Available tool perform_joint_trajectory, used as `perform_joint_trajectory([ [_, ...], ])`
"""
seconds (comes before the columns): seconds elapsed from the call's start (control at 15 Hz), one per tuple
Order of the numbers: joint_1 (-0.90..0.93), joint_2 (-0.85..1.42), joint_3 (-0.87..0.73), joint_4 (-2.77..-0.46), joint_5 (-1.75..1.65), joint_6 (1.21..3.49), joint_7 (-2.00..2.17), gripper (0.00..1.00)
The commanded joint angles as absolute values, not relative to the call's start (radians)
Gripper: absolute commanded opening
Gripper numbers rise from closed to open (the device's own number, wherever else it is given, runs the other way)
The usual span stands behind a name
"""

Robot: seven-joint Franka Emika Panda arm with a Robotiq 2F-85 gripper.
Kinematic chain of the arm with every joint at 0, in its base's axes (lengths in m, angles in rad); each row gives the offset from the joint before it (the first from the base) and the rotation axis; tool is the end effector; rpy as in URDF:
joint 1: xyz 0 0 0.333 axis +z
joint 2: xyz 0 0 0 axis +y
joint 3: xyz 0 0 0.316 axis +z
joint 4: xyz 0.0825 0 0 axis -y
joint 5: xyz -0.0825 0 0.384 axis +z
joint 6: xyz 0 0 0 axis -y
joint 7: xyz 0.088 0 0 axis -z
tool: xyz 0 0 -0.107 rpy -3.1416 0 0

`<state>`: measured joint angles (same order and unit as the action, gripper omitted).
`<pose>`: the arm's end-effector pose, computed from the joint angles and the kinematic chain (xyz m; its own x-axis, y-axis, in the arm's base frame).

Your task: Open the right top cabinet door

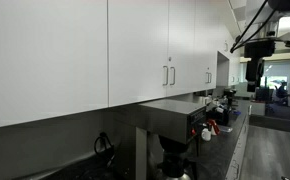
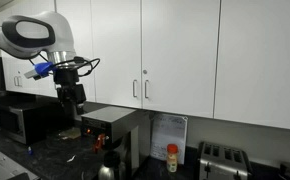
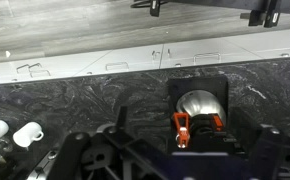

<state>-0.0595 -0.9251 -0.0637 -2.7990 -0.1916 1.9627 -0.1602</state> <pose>0.2828 -0.0465 0.4545 0.9896 0.1294 0.0626 0.1194 -0.9824 0.1434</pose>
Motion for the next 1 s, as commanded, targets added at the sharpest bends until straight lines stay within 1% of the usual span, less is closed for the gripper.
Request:
perform_joint_trajectory([
  [0.0, -0.053, -0.924, -0.068, -2.806, -0.195, 1.955, -0.156, 1.0],
  [0.53, -0.054, -0.917, -0.068, -2.824, -0.195, 1.955, -0.156, 1.0],
  [0.73, -0.059, -0.882, -0.065, -2.811, -0.207, 2.041, -0.137, 1.0],
  [0.93, -0.063, -0.828, -0.054, -2.806, -0.224, 2.196, -0.119, 1.0],
])
